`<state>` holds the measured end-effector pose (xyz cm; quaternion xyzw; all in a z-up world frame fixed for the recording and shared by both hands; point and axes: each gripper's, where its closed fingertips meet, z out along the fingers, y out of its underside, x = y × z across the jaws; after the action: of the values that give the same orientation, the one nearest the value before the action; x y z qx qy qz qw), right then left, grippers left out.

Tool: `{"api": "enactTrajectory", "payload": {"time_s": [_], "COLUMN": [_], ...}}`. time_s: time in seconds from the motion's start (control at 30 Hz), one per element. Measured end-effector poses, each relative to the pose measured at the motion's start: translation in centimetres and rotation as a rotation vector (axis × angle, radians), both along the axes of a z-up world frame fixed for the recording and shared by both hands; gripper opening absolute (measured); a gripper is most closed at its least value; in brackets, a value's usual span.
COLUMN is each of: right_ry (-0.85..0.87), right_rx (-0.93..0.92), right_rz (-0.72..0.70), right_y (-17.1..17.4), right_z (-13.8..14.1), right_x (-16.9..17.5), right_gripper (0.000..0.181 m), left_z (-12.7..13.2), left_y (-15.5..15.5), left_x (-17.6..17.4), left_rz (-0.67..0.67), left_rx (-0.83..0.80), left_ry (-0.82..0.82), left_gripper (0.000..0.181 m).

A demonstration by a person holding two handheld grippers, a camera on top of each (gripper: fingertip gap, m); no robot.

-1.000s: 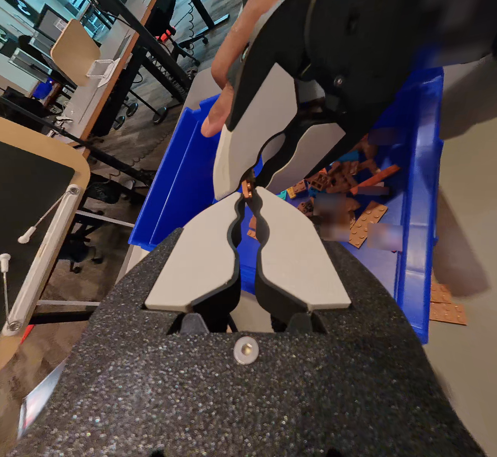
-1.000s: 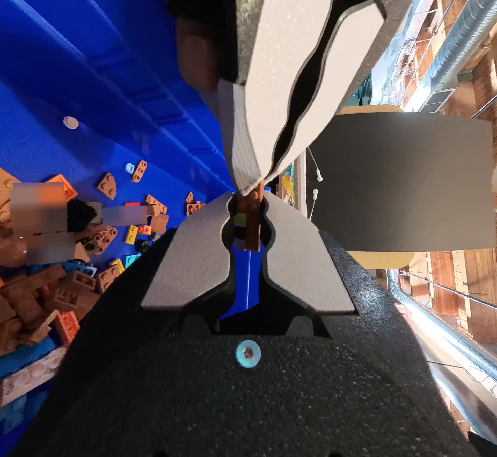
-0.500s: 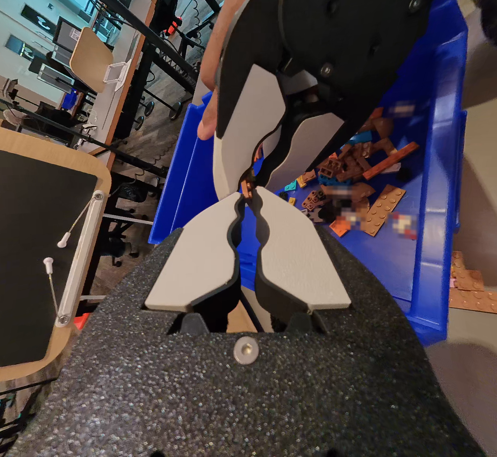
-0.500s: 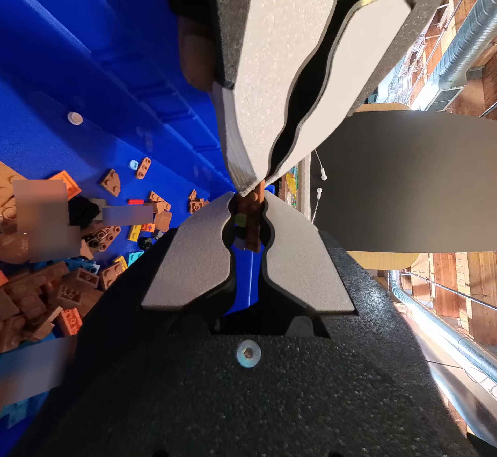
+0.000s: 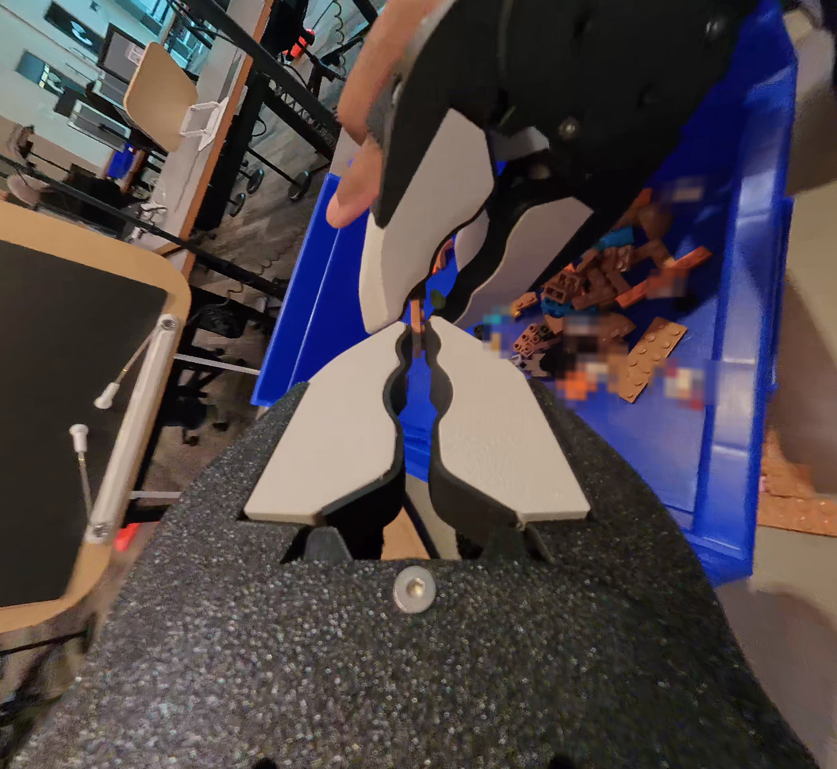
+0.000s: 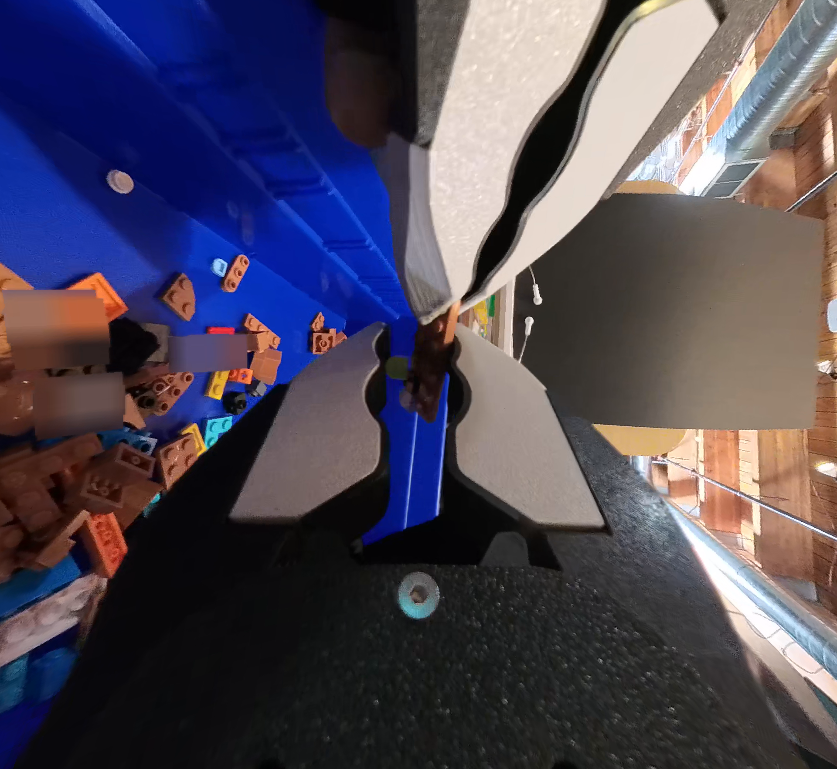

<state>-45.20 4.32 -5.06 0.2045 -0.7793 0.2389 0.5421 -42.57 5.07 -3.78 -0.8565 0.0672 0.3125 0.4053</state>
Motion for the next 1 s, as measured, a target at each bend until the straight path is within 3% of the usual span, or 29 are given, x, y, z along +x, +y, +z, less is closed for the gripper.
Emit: {"api": "enactTrajectory", "payload": {"time_s": [0.13, 0.33, 0.5, 1.0], "right_ry": [0.002, 0.056, 0.102, -0.001], "right_rx": [-0.029, -0.046, -0.066, -0.029], "right_rz": [-0.025, -0.042, -0.039, -0.063], "right_y": [0.2, 0.3, 0.3, 0.5], "right_z": [0.4, 1.2, 2.0, 0.4], "right_x": [-0.5, -0.8, -0.8, -1.0], "right_gripper": [0.034, 0.034, 0.017, 0.013], "left_z": [0.2, 1.2, 1.4, 0.3], "left_y": [-0.1, 0.0, 0.0, -0.2], "left_x": [0.0, 0.5, 0.8, 0.2], "left_rz": [0.001, -0.029, -0.047, 0.007], "left_rx": [0.096, 0.265, 0.312, -0.019], "left_ry": [-0.162, -0.424, -0.543, 0.02], "left_gripper": [0.005, 0.005, 0.005, 0.006]}}
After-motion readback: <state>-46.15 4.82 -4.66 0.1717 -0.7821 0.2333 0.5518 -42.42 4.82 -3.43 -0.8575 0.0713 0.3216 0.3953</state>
